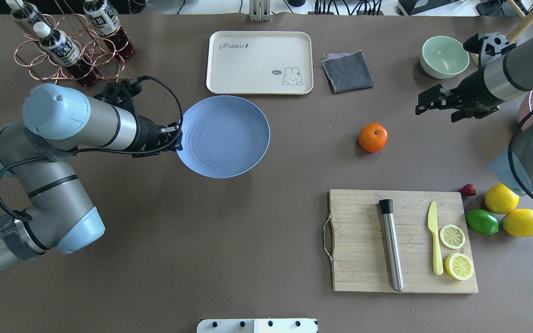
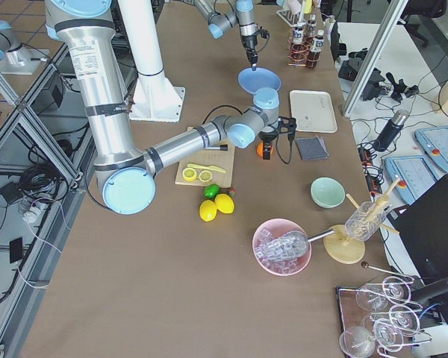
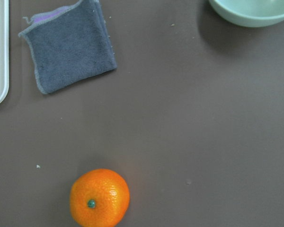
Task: Pick orange to plate
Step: 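Lower the right gripper onto the orange mandarin while the left gripper holds the plate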
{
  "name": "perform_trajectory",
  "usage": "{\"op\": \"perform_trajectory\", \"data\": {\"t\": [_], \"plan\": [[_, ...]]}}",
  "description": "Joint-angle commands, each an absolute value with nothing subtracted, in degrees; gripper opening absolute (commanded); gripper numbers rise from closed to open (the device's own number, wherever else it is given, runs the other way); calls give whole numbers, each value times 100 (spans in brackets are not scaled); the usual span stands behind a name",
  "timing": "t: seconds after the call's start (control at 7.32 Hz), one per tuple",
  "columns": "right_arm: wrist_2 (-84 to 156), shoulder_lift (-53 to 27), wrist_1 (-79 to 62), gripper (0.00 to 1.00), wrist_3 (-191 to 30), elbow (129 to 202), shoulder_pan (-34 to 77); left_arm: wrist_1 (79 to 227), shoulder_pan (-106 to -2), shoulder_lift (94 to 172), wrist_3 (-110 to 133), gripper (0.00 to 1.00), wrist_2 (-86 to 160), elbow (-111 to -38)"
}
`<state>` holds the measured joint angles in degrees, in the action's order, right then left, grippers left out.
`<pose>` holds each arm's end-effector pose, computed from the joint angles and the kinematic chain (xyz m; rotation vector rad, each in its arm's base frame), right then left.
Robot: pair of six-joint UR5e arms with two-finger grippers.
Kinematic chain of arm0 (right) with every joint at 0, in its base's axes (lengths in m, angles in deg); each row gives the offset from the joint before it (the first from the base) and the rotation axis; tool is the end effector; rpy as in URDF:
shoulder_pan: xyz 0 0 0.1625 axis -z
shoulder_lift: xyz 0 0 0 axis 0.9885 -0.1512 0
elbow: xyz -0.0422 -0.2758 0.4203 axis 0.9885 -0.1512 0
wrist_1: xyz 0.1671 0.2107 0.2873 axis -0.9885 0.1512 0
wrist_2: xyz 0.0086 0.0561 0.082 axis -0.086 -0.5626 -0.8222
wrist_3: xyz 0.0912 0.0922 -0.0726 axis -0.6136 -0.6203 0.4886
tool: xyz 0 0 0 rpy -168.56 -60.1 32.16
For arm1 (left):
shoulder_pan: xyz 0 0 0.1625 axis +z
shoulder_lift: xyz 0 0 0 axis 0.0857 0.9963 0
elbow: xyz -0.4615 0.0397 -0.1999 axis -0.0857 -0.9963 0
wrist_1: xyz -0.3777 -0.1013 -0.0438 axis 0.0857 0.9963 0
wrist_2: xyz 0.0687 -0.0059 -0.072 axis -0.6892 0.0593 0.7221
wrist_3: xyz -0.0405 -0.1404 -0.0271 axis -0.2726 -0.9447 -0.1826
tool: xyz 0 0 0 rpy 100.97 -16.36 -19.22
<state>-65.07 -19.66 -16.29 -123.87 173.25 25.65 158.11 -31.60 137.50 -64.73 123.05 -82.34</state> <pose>-0.3063 -0.5365 0.5146 0.1053 -0.9442 0.1769 0.5003 -0.4799 0.3928 0.0777 1.1495 -0.4054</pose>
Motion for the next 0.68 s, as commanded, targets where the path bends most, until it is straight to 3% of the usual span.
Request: {"op": "perform_trajectory", "data": {"t": [0.0,0.41,0.55], "plan": [[-6294,-1584,-1289,100,-12468,17298,2891,15687,-2604,14023,-6759,0,11623,-8119],[-6144,-1557,-1289,100,-12477,17298,3050,15695,-2067,14235,-6874,0,10963,-7732],[-6109,-1565,-1289,100,-12477,17307,3103,15713,-2048,14226,-6883,5,10874,-7679]]}}
